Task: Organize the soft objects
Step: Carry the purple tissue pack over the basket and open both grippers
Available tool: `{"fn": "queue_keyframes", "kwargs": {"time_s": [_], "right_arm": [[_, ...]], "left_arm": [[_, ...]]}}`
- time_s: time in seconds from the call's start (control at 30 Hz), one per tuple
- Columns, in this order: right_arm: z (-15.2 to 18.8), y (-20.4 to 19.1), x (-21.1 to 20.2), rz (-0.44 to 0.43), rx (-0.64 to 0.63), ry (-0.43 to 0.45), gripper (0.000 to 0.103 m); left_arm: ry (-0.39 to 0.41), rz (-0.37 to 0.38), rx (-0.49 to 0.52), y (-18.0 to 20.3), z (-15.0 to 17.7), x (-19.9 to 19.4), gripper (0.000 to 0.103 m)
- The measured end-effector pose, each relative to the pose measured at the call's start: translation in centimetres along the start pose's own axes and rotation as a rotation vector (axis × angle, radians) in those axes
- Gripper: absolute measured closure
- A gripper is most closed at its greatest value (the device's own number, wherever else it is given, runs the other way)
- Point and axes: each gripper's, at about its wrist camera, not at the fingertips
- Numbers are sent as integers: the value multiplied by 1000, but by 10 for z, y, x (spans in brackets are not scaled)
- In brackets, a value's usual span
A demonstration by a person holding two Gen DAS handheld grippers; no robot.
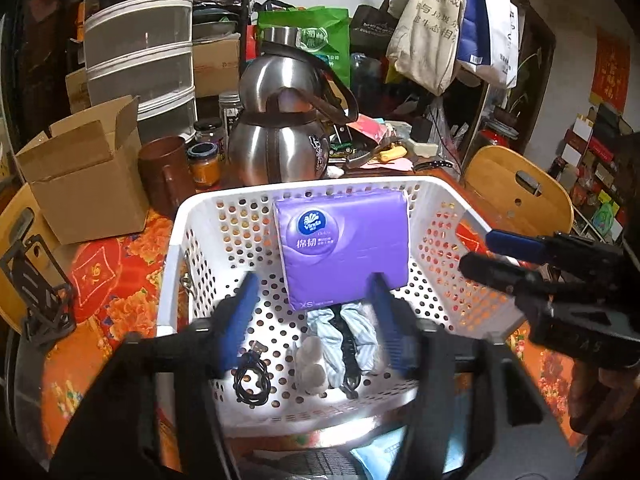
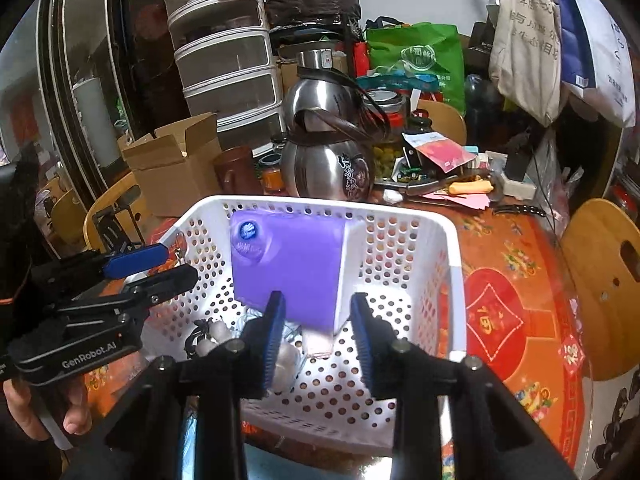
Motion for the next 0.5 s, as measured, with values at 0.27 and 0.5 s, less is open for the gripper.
{"fn": "queue_keyframes", "kwargs": {"time_s": [0.27,0.5], "right_arm": [[23,-10,-15,17,3,23,30],[62,-15,-42,7,16,49,30]], "left_arm": [[48,-40,-23,-9,25,-44,19],[65,-17,-88,-32,67,-91,19]]}}
Point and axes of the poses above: each gripper's, at about its wrist camera, not at the fingertips, and x roughly the way its jaws point, y to its right, z to its underside, and after that the axes turned 13 degrees about -z, right-handed
